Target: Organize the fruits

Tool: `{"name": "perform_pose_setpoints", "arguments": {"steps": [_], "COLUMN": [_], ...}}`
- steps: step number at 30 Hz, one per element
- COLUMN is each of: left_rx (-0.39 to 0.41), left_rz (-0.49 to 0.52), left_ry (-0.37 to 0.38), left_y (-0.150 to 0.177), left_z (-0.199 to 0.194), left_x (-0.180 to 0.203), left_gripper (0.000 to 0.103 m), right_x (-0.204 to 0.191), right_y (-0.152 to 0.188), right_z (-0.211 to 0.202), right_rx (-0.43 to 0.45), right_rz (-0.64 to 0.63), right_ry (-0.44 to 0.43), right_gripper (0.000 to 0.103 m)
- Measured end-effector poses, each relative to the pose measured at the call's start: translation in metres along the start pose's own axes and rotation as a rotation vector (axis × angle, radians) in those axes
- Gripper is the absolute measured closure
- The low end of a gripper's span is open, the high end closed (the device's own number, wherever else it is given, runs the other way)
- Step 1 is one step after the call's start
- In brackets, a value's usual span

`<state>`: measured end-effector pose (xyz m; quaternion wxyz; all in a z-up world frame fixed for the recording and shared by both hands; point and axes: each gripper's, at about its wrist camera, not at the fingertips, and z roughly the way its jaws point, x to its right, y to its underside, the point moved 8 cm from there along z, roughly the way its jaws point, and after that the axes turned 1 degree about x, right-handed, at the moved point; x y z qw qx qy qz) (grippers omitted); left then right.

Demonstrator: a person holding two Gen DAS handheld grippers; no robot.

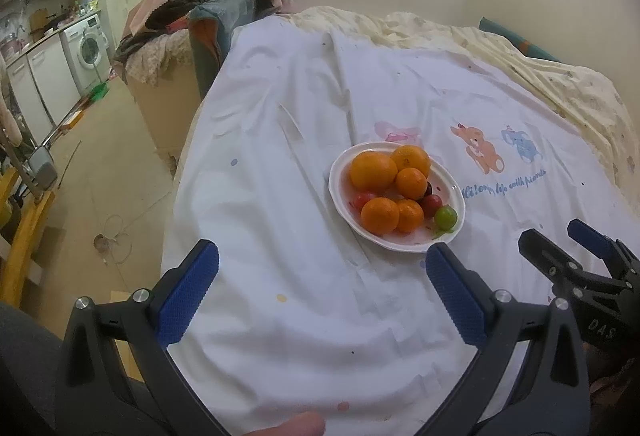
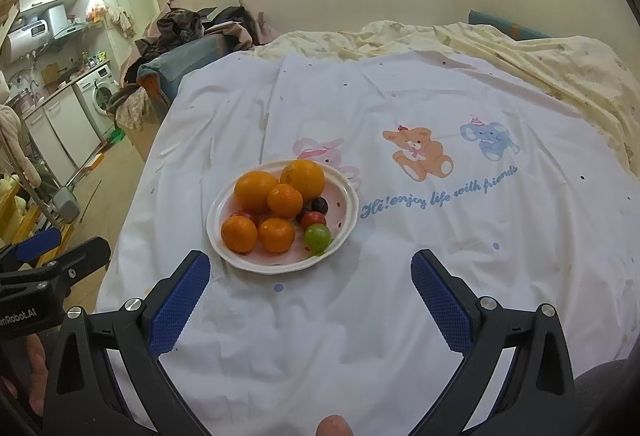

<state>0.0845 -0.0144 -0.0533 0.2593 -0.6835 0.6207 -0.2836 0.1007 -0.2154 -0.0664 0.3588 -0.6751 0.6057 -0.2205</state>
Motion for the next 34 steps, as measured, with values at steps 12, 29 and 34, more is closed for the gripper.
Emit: {"name": "perform_pose_setpoints", "arguments": {"steps": [12,29,34], "left_rx": [-0.004,-0.021,-0.026], "left_rz": [0.007,-0.005,-0.004], "left_ry": [0.000,0.000,0.002], "left_y": [0.0004,0.0025,0.0042], "left_z": [0.0010,0.0033,0.0034], "left_x": [-0.0005,-0.0024,-0.0022], "left_gripper": [0.001,0.001,0.001], "right_x": [0.0025,0.0035,0.0033], "right_y": [-0.0014,-0.0028,-0.0029], "right_z": [0.0003,0.0008,0.0007], "right_rx": [0.001,-0.002,-0.001], "right_rz": [0.010,0.012,0.011], "right_ry": [0.000,0.004,0.004], "right_gripper": [0.000,0.000,0.000]}}
